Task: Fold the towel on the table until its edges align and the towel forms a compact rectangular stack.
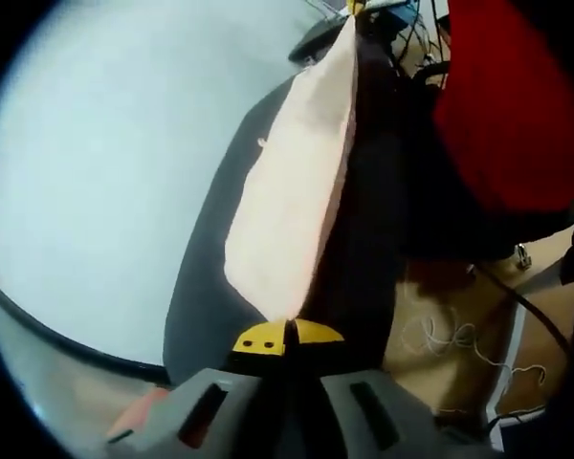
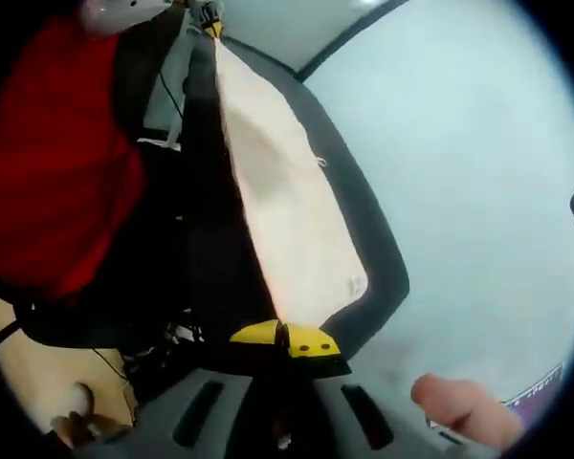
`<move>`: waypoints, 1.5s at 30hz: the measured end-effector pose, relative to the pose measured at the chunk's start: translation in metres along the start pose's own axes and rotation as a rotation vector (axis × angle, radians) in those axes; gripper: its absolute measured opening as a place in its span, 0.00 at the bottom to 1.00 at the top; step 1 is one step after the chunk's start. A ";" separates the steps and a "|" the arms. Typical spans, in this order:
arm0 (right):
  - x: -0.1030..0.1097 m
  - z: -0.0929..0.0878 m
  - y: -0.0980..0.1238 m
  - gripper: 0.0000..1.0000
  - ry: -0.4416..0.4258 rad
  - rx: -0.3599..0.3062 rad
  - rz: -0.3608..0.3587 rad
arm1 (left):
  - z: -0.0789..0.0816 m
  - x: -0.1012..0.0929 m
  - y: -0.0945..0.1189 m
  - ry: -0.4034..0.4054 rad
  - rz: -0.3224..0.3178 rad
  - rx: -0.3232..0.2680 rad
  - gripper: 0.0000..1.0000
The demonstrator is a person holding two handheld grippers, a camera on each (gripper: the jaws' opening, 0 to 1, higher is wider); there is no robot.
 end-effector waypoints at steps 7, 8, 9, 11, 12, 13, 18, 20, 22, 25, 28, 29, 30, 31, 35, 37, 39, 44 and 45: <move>-0.037 0.011 -0.009 0.00 -0.125 0.019 -0.070 | 0.017 0.031 0.004 -0.063 0.039 0.012 0.00; -0.044 0.013 -0.012 0.00 -0.133 0.022 -0.080 | 0.018 0.037 -0.001 -0.070 0.042 0.014 0.00; -0.050 0.014 -0.017 0.00 -0.128 0.024 -0.083 | 0.019 0.046 -0.006 -0.080 0.057 0.020 0.00; -0.067 0.011 -0.027 0.00 -0.157 0.063 -0.133 | 0.023 0.056 -0.022 -0.093 0.024 -0.002 0.00; -0.076 0.007 -0.036 0.00 -0.155 0.110 -0.143 | 0.022 0.060 -0.031 -0.106 0.007 0.006 0.00; -0.079 0.008 -0.042 0.00 -0.150 0.112 -0.139 | 0.016 0.067 -0.039 -0.123 0.004 0.042 0.00; -0.105 -0.003 -0.085 0.00 -0.109 0.222 -0.158 | 0.002 0.089 -0.082 -0.179 -0.058 0.112 0.00; -0.111 -0.004 -0.105 0.00 -0.087 0.245 -0.147 | 0.001 0.099 -0.097 -0.185 -0.078 0.118 0.00; -0.119 -0.007 -0.128 0.00 -0.085 0.276 -0.139 | 0.001 0.106 -0.113 -0.185 -0.101 0.125 0.00; -0.131 -0.014 -0.156 0.00 -0.071 0.311 -0.131 | -0.004 0.119 -0.134 -0.200 -0.116 0.149 0.00; -0.142 -0.020 -0.183 0.00 -0.062 0.326 -0.118 | -0.013 0.130 -0.156 -0.173 -0.114 0.169 0.00; -0.144 -0.022 -0.192 0.00 -0.062 0.326 -0.099 | -0.016 0.131 -0.163 -0.174 -0.111 0.188 0.00; -0.147 -0.025 -0.200 0.00 -0.049 0.333 -0.091 | -0.017 0.131 -0.170 -0.169 -0.117 0.189 0.00; -0.149 -0.028 -0.208 0.00 -0.033 0.344 -0.087 | -0.018 0.130 -0.176 -0.154 -0.124 0.185 0.00; -0.155 -0.030 -0.233 0.00 -0.029 0.359 -0.059 | -0.021 0.132 -0.192 -0.175 -0.130 0.183 0.00; -0.161 -0.028 -0.241 0.00 -0.020 0.365 -0.063 | -0.038 0.146 -0.200 -0.180 -0.117 0.245 0.00; -0.168 -0.031 -0.248 0.00 -0.011 0.378 -0.079 | -0.049 0.149 -0.203 -0.169 -0.113 0.334 0.00; -0.164 -0.020 -0.260 0.00 -0.024 0.317 -0.031 | -0.032 0.128 -0.212 -0.047 -0.209 0.166 0.00; -0.160 -0.019 -0.260 0.00 -0.016 0.316 -0.024 | -0.031 0.128 -0.212 -0.048 -0.208 0.154 0.00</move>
Point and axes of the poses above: the point that each gripper's makers call its tool centre point, and the gripper's own axes: y roughly backward along the fingers, x roughly to its left, z roughly out of its top, the point moved 2 cm from there along y, roughly backward along the fingers, and after that the axes turned 2 degrees about -y, right-handed, at the moved point
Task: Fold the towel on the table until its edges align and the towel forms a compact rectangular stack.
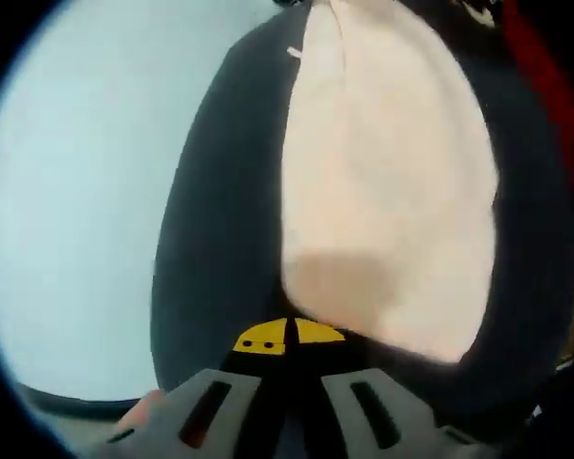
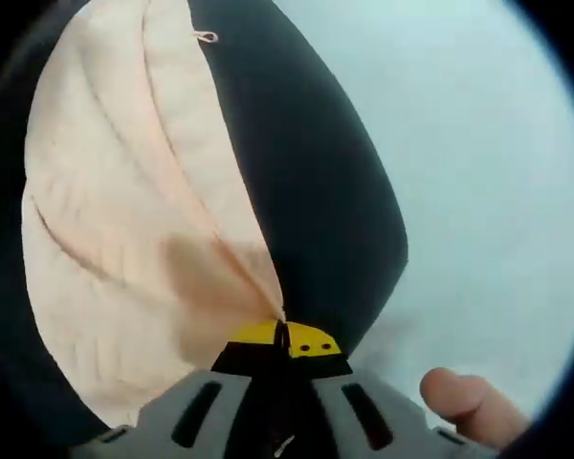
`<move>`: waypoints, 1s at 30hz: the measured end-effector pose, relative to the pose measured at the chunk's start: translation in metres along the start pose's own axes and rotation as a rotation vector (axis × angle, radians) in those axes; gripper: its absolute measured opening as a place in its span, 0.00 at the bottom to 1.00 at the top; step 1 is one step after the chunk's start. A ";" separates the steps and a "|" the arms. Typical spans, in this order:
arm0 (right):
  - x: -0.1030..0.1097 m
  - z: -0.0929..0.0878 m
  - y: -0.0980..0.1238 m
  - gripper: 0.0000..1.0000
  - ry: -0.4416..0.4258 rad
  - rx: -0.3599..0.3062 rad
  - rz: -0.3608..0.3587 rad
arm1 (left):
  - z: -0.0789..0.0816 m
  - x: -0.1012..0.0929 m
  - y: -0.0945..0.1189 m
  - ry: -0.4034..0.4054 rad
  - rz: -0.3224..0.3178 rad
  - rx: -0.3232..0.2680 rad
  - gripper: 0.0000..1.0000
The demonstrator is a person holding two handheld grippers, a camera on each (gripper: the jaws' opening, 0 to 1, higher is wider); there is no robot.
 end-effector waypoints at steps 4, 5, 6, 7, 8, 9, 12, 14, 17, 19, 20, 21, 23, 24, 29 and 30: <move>0.006 0.005 0.009 0.00 0.000 -0.027 0.004 | 0.000 0.016 0.011 0.085 0.024 -0.109 0.00; 0.005 0.006 0.012 0.01 -0.002 -0.036 -0.004 | -0.005 0.022 0.016 0.132 0.026 -0.114 0.00; 0.002 0.008 0.015 0.02 -0.004 -0.060 -0.016 | -0.007 0.023 0.021 0.194 0.004 -0.125 0.00; -0.002 0.010 0.017 0.04 -0.007 -0.077 -0.024 | -0.007 0.022 0.024 0.231 -0.031 -0.139 0.00; -0.004 0.010 0.020 0.05 -0.008 -0.082 -0.028 | -0.001 0.023 0.025 0.257 -0.050 -0.185 0.01; -0.006 0.009 0.021 0.05 -0.005 -0.082 -0.033 | 0.007 0.018 0.026 0.324 -0.114 -0.247 0.04; -0.009 0.008 0.024 0.05 0.006 -0.095 -0.053 | 0.018 0.011 0.017 0.405 -0.190 -0.277 0.14; -0.009 0.007 0.026 0.05 0.009 -0.101 -0.056 | 0.018 0.005 0.008 0.410 -0.229 -0.256 0.14; -0.008 0.003 0.026 0.05 0.008 -0.106 -0.060 | 0.025 -0.004 -0.008 0.457 -0.277 -0.270 0.15; -0.005 0.000 0.026 0.05 0.009 -0.099 -0.055 | 0.026 -0.002 -0.019 0.486 -0.287 -0.285 0.15; -0.003 -0.002 0.025 0.05 0.009 -0.098 -0.051 | 0.026 -0.004 -0.024 0.488 -0.303 -0.283 0.15; -0.002 -0.003 0.024 0.04 0.007 -0.099 -0.048 | 0.023 -0.003 -0.028 0.491 -0.308 -0.271 0.15; 0.001 -0.003 0.025 0.04 -0.010 -0.111 -0.037 | 0.019 -0.006 -0.036 0.478 -0.309 -0.247 0.15; 0.003 -0.004 0.024 0.04 -0.021 -0.116 -0.030 | 0.022 -0.011 -0.037 0.483 -0.317 -0.245 0.15; 0.004 -0.008 0.022 0.00 -0.016 -0.098 -0.030 | 0.028 -0.009 -0.031 0.450 -0.319 -0.269 0.01; 0.003 -0.007 0.023 0.00 -0.008 -0.104 -0.032 | 0.032 -0.003 -0.030 0.469 -0.297 -0.300 0.01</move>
Point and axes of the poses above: the point that each gripper's makers call its tool centre point, and the gripper's own axes: y roughly backward along the fingers, x roughly to its left, z roughly out of its top, the point moved 2 cm from there along y, roughly backward along the fingers, and after that the axes turned 2 degrees about -y, right-handed, at the moved point
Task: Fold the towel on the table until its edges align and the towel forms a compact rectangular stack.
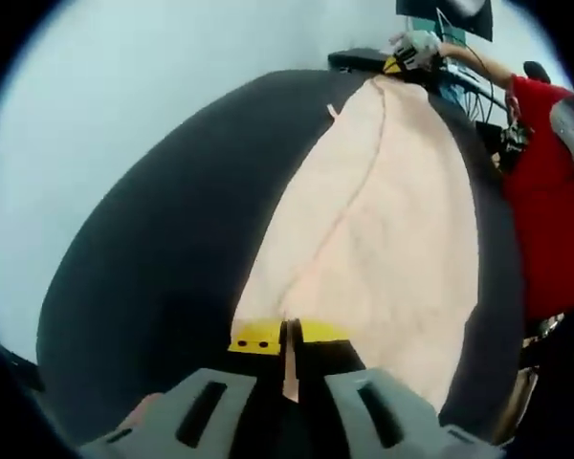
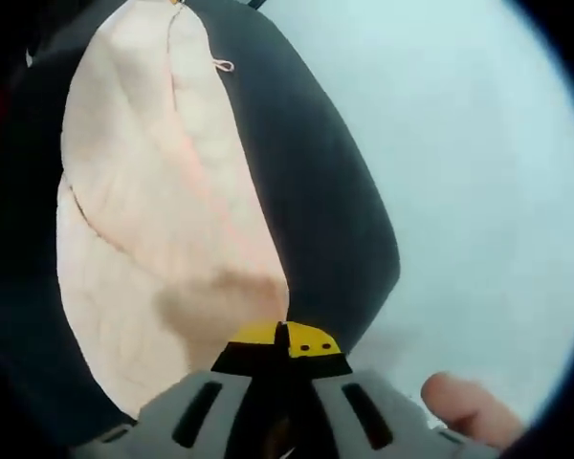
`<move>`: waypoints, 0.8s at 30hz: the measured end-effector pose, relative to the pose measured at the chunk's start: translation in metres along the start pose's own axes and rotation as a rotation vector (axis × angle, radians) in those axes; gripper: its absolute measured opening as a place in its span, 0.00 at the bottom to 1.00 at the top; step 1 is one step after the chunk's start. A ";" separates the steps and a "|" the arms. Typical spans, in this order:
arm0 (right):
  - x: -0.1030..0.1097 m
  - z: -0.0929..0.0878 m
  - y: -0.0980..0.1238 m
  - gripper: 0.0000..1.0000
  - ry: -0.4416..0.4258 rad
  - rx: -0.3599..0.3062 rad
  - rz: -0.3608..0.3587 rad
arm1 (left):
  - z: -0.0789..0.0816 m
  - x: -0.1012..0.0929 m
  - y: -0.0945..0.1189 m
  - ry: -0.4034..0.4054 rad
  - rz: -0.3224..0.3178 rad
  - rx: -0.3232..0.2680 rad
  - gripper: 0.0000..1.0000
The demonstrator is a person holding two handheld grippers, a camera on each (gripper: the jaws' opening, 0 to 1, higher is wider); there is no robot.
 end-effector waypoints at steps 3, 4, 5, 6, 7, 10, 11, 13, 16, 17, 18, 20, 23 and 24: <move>-0.006 0.006 0.003 0.00 -0.002 -0.023 -0.017 | 0.002 0.002 0.002 0.039 0.016 -0.018 0.00; -0.007 0.007 0.003 0.00 -0.005 -0.030 -0.021 | 0.001 0.004 0.003 0.039 0.016 -0.025 0.00; -0.008 0.008 0.003 0.00 -0.010 -0.033 -0.025 | 0.000 0.006 0.003 0.043 0.022 -0.028 0.00; -0.008 0.008 0.003 0.00 -0.014 -0.034 -0.026 | -0.003 0.009 0.004 0.057 0.033 -0.028 0.00; -0.006 0.008 0.003 0.00 -0.016 -0.035 -0.022 | -0.004 0.011 0.005 0.072 0.033 -0.039 0.00; -0.002 0.007 0.001 0.00 -0.013 -0.037 -0.010 | 0.000 0.019 0.011 0.127 0.042 -0.122 0.00; 0.000 0.006 -0.001 0.00 -0.013 -0.037 -0.006 | 0.000 0.024 0.014 0.158 0.050 -0.162 0.00; 0.001 0.006 -0.002 0.00 -0.010 -0.041 -0.006 | -0.004 0.028 0.015 0.163 0.060 -0.168 0.00; 0.001 0.007 -0.002 0.00 -0.015 -0.047 0.000 | -0.007 0.028 0.016 0.191 0.050 -0.200 0.00; 0.000 0.008 0.000 0.00 -0.014 -0.053 0.003 | -0.005 0.021 0.015 0.136 0.046 -0.207 0.00; -0.002 0.011 0.002 0.00 -0.018 -0.066 0.011 | -0.006 0.018 0.014 0.085 0.054 -0.204 0.02; -0.003 0.017 0.005 0.00 -0.018 -0.095 0.057 | -0.007 0.021 0.014 0.097 0.050 -0.191 0.05; -0.013 0.021 0.009 0.00 -0.071 -0.117 0.081 | 0.006 0.023 0.018 0.145 0.035 -0.259 0.15; -0.013 0.023 0.009 0.01 -0.116 -0.132 0.106 | 0.007 0.024 0.018 0.146 0.037 -0.260 0.23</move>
Point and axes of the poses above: the point that each gripper's makers call its tool centre point, and the gripper's own axes: y roughly backward along the fingers, x roughly to its left, z roughly out of its top, the point moved 2 cm from there along y, roughly backward along the fingers, and after that the axes turned 2 degrees about -y, right-handed, at the moved point
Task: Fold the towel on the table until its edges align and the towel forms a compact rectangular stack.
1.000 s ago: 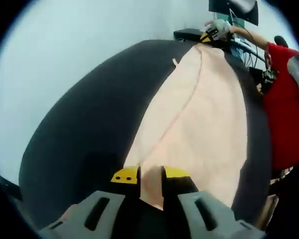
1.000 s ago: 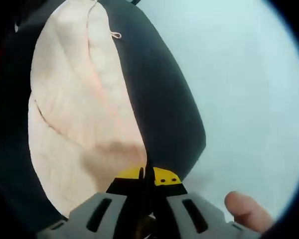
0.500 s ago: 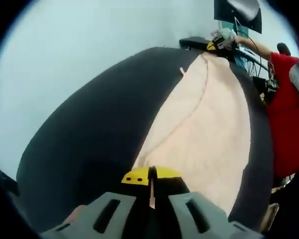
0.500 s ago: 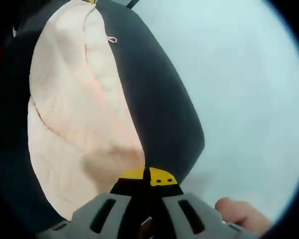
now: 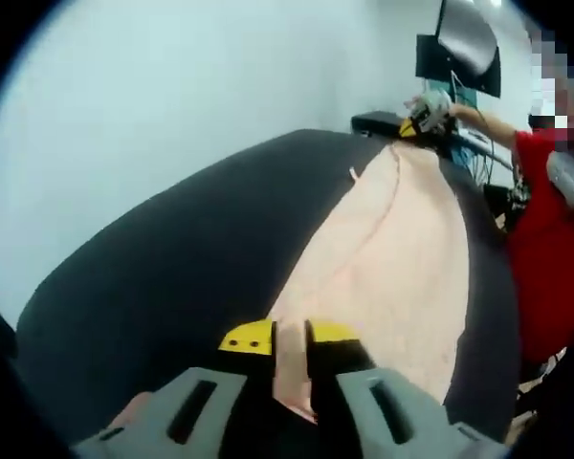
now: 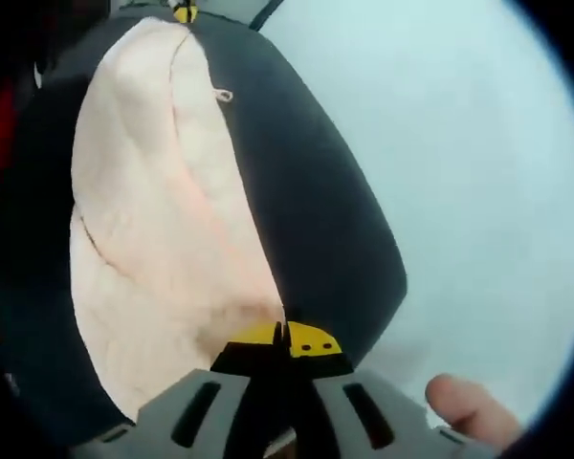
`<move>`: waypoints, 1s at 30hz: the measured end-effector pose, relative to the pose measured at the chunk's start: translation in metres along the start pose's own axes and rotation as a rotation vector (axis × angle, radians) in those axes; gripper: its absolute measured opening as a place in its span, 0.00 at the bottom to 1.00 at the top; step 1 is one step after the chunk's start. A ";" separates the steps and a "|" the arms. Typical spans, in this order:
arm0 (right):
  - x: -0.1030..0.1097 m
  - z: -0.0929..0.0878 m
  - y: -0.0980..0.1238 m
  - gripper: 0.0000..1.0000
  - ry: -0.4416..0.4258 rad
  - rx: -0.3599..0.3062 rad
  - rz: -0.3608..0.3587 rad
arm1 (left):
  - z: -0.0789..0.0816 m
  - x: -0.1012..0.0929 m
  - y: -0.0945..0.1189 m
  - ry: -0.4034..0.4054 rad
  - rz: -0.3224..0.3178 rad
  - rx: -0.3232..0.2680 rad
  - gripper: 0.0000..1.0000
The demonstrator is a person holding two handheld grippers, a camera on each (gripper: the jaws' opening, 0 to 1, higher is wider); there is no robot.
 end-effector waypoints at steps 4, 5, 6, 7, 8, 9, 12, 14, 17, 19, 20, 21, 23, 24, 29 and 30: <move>0.005 -0.009 -0.010 0.10 -0.104 0.045 0.090 | 0.001 0.004 -0.005 -0.001 -0.001 0.013 0.25; 0.006 -0.011 -0.012 0.10 -0.097 0.055 0.096 | -0.002 0.002 -0.008 0.003 -0.017 0.028 0.25; 0.005 -0.019 -0.019 0.11 -0.086 0.076 0.098 | -0.005 0.001 -0.010 -0.003 -0.026 0.041 0.26; 0.003 -0.022 -0.022 0.12 -0.089 0.086 0.097 | -0.009 0.001 -0.013 -0.011 -0.027 0.058 0.26; 0.003 -0.028 -0.027 0.12 -0.104 0.100 0.101 | -0.011 0.001 -0.016 -0.010 -0.034 0.066 0.26; 0.003 -0.032 -0.031 0.12 -0.119 0.106 0.106 | -0.014 0.000 -0.018 -0.008 -0.045 0.075 0.26; 0.005 -0.041 -0.040 0.12 -0.177 0.110 0.150 | -0.019 -0.007 -0.023 -0.002 -0.076 0.088 0.26; 0.008 -0.042 -0.043 0.11 -0.229 0.091 0.184 | -0.021 -0.013 -0.026 0.013 -0.099 0.092 0.25; 0.013 -0.043 -0.042 0.00 -0.238 0.106 0.215 | -0.025 -0.013 -0.030 -0.040 -0.075 0.139 0.06; 0.011 -0.037 -0.038 0.00 -0.215 0.088 0.194 | -0.019 -0.015 -0.029 -0.038 -0.072 0.127 0.04; 0.005 -0.031 -0.037 0.00 -0.210 0.053 0.165 | -0.016 -0.014 -0.028 -0.038 -0.060 0.117 0.03; 0.000 -0.026 -0.034 0.00 -0.212 0.028 0.143 | -0.014 -0.014 -0.027 -0.034 -0.046 0.112 0.01; -0.005 -0.016 -0.025 0.00 -0.216 -0.010 0.101 | -0.007 -0.009 -0.023 -0.048 -0.004 0.080 0.00; -0.011 -0.013 -0.021 0.00 -0.204 -0.025 0.075 | -0.002 -0.010 -0.021 -0.040 -0.010 0.048 0.00; -0.030 -0.006 -0.009 0.00 -0.234 -0.067 -0.012 | 0.012 -0.007 -0.012 0.033 0.026 -0.063 0.00; -0.033 -0.005 -0.008 0.00 -0.246 -0.077 -0.030 | 0.010 0.002 -0.011 0.033 0.064 -0.059 0.00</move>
Point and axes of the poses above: the point that each gripper's makers call its tool centre point, and the gripper's own axes: y roughly backward along the fingers, x roughly to its left, z roughly out of its top, the point moved 2 cm from there along y, roughly backward along the fingers, and after that the axes turned 2 degrees about -y, right-handed, at the moved point
